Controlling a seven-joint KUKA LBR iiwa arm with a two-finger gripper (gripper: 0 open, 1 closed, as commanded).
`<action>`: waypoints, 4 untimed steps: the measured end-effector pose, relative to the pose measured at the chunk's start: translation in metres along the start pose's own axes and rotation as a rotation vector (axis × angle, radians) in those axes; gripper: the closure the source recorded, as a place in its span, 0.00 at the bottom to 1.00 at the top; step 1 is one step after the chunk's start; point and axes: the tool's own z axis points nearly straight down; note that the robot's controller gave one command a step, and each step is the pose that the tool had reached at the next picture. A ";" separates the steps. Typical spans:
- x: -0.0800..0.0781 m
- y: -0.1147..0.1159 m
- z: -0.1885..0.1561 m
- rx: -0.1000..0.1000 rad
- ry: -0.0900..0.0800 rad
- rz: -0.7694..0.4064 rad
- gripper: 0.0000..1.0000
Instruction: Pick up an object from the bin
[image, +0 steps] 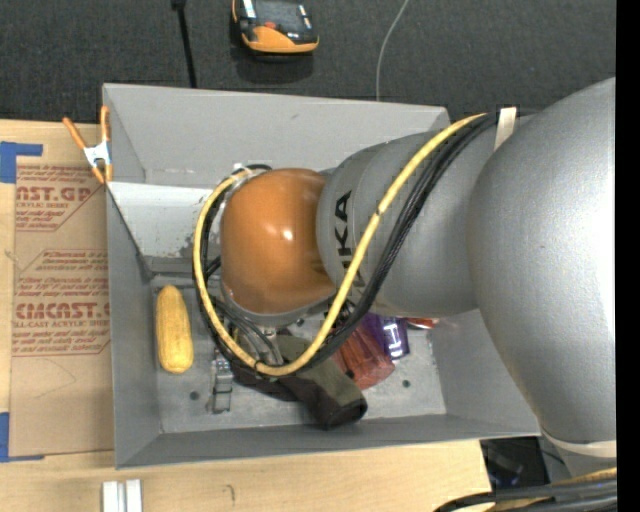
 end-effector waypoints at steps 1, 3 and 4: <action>-0.002 -0.001 -0.004 -0.002 -0.007 0.003 0.00; 0.008 -0.076 0.072 -0.001 -0.005 0.089 0.00; -0.018 -0.102 0.051 -0.001 -0.011 0.114 0.00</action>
Offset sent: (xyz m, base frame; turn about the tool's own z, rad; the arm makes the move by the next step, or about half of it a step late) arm -0.0056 -0.0771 -0.0954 0.0061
